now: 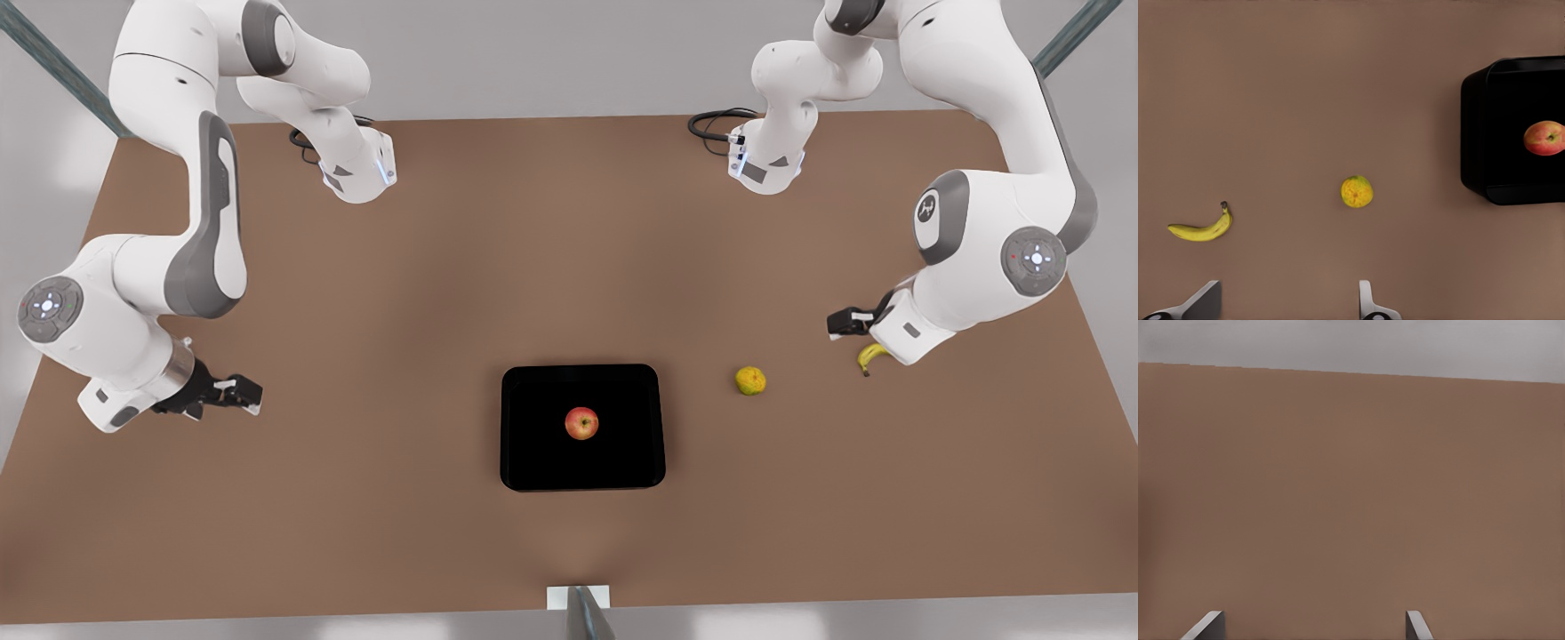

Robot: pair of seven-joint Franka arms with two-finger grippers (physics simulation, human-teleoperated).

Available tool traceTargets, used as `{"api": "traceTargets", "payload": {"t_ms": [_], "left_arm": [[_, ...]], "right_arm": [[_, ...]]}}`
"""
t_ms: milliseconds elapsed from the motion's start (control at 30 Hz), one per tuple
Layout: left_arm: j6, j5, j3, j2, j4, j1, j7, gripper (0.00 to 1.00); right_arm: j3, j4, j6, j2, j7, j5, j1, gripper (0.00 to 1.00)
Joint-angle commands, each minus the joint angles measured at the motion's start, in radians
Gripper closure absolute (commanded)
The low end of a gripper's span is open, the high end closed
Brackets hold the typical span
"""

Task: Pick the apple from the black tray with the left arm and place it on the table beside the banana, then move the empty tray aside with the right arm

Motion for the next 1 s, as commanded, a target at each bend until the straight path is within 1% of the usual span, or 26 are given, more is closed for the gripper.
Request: {"api": "traceTargets", "payload": {"t_ms": [0, 100, 133, 167, 200, 233, 267, 333, 400, 433, 467, 500, 567, 600, 633, 667, 733, 833, 933, 967], "left_arm": [[0.042, 0.0, -0.001, -0.001, 0.0, 0.0, -0.017, 0.0], [0.049, -0.015, -0.001, 0.003, -0.003, 0.0, -0.022, 0.0], [0.055, -0.069, -0.018, 0.036, -0.004, -0.009, -0.055, 0.0], [0.068, -0.02, -0.023, 0.072, 0.043, -0.118, -0.078, 0.0], [0.068, 0.014, -0.023, 0.166, 0.18, -0.21, -0.221, 0.0], [0.071, 0.016, -0.021, 0.247, 0.278, -0.278, -0.366, 0.0], [0.092, 0.014, -0.021, 0.3, 0.329, -0.324, -0.434, 0.0], [0.178, 0.013, -0.021, 0.362, 0.33, -0.411, -0.63, 0.0], [0.242, 0.008, -0.029, 0.395, 0.326, -0.425, -0.683, 0.0], [0.265, 0.016, -0.026, 0.431, 0.322, -0.437, -0.696, 0.0], [0.359, 0.033, -0.029, 0.462, 0.319, -0.447, -0.753, 0.0], [0.364, 0.031, -0.029, 0.467, 0.319, -0.454, -0.756, 0.0], [0.41, 0.039, -0.026, 0.516, 0.327, -0.482, -0.881, 0.0], [0.472, 0.046, -0.024, 0.546, 0.338, -0.489, -0.945, 0.0], [0.512, 0.111, -0.021, 0.612, 0.407, -0.52, -0.999, 0.0], [0.512, 0.117, -0.019, 0.663, 0.482, -0.526, -1.014, 0.0], [0.575, 0.117, -0.007, 0.686, 0.487, -0.52, -0.997, 0.0], [0.601, 0.117, -0.012, 0.717, 0.488, -0.497, -0.933, 0.0], [0.6, 0.119, -0.013, 0.732, 0.484, -0.542, -0.96, 0.0], [0.6, 0.123, -0.013, 0.74, 0.477, -0.559, -0.967, 0.0]], "right_arm": [[-0.001, 0.001, 0.058, 0.0, -0.084, -0.001, 0.0, 0.0], [0.0, 0.001, 0.059, -0.002, -0.083, 0.0, 0.003, 0.0], [0.0, 0.007, 0.058, -0.002, -0.083, 0.0, 0.026, 0.0], [0.0, 0.04, 0.058, -0.002, -0.08, 0.004, 0.045, 0.0], [0.01, 0.048, 0.058, -0.005, -0.08, 0.008, 0.046, 0.0], [0.048, 0.05, 0.058, -0.006, -0.066, 0.007, 0.049, 0.0], [0.069, 0.088, 0.056, -0.006, -0.008, 0.0, 0.055, 0.0], [0.069, 0.091, 0.052, -0.005, -0.006, -0.001, 0.069, 0.0], [0.068, 0.091, 0.053, -0.003, -0.006, -0.003, 0.069, 0.0], [0.068, 0.091, 0.053, -0.003, -0.006, -0.003, 0.068, 0.0], [0.068, 0.091, 0.053, -0.003, -0.006, -0.003, 0.069, 0.0], [0.068, 0.091, 0.053, -0.003, -0.006, -0.003, 0.069, 0.0], [0.069, 0.091, 0.053, 0.0, -0.006, -0.003, 0.069, 0.0], [0.068, 0.091, 0.053, 0.0, -0.006, -0.003, 0.069, 0.0], [0.068, 0.091, 0.053, 0.0, -0.006, -0.003, 0.069, 0.0], [0.069, 0.091, 0.053, 0.0, -0.006, -0.004, 0.069, 0.0], [0.069, 0.091, 0.053, 0.0, -0.005, -0.029, 0.071, 0.0], [0.069, 0.091, 0.053, -0.002, -0.003, -0.029, 0.069, 0.0], [0.068, 0.091, 0.058, 0.0, -0.003, -0.029, 0.069, 0.0], [0.065, 0.091, 0.064, 0.023, -0.005, -0.023, 0.068, 0.0]]}}
